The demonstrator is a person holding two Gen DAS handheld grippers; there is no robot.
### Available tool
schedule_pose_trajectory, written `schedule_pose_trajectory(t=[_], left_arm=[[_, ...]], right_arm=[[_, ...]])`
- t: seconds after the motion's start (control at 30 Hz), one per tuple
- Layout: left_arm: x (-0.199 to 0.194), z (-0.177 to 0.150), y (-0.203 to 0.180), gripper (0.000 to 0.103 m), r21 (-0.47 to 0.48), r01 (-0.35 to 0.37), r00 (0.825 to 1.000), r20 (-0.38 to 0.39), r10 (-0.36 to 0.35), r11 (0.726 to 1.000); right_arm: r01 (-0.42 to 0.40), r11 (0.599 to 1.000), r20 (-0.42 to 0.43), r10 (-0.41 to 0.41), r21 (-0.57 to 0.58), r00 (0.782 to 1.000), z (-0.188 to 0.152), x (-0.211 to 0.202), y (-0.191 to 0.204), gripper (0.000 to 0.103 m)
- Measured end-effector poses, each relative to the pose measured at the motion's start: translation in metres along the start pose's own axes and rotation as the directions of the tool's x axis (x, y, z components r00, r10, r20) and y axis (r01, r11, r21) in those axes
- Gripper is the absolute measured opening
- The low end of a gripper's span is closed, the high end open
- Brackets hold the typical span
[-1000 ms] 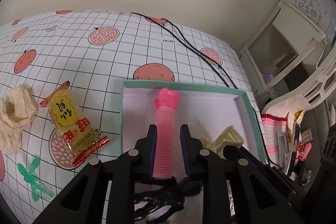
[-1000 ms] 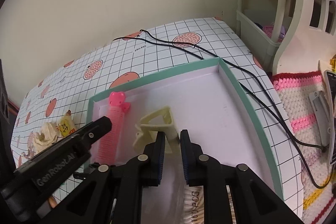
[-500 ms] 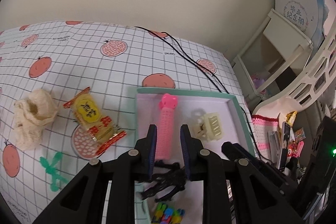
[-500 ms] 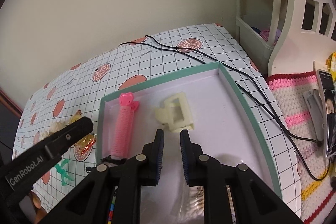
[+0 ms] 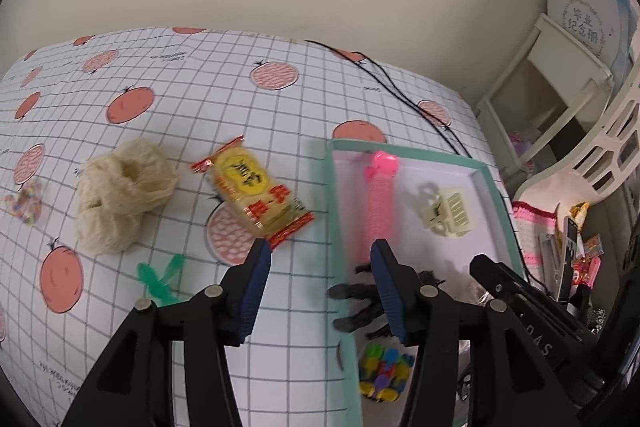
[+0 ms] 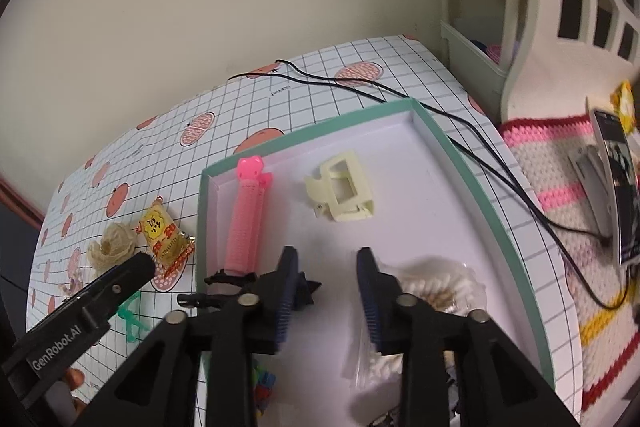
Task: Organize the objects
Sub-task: 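Lower both items into the tray and open both grippers, then withdraw both grippers from the tray toward the snack packet and bracelet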
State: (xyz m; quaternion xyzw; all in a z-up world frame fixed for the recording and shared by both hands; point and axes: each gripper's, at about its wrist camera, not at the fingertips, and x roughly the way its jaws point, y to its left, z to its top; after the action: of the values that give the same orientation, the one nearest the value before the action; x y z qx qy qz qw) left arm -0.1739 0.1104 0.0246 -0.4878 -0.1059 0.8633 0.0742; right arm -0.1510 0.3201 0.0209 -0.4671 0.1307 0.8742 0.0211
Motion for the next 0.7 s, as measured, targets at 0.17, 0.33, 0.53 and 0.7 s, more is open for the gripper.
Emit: schedule_pose_trajectory(t=[0.17,0.33,0.53,0.7], left_arm=[[-0.004,-0.001,0.006,0.062,-0.009,-0.012,1.000,-0.002,0.012,1.000],[-0.001,-0.002,0.010,0.063,0.003,-0.050,0.999,-0.007,0.050,0.999],[0.003,-0.001,0.018,0.083,-0.011,-0.059,0.998,-0.010,0.059,0.998],[0.005,-0.002,0.020,0.085,0.009,-0.085,0.996,-0.004,0.085,0.996]], right_arm=[[0.011,1.000,-0.003,-0.011,0.002,1.000,-0.005,-0.002,0.000,0.048],[0.033,0.999,0.008,-0.033,-0.011,0.999,-0.005,-0.001,0.001,0.065],[0.068,0.997,0.011,-0.068,-0.040,0.998,-0.006,0.004,0.002,0.075],[0.076,0.996,0.018,-0.075,-0.038,0.997,-0.006,0.006,0.002,0.084]])
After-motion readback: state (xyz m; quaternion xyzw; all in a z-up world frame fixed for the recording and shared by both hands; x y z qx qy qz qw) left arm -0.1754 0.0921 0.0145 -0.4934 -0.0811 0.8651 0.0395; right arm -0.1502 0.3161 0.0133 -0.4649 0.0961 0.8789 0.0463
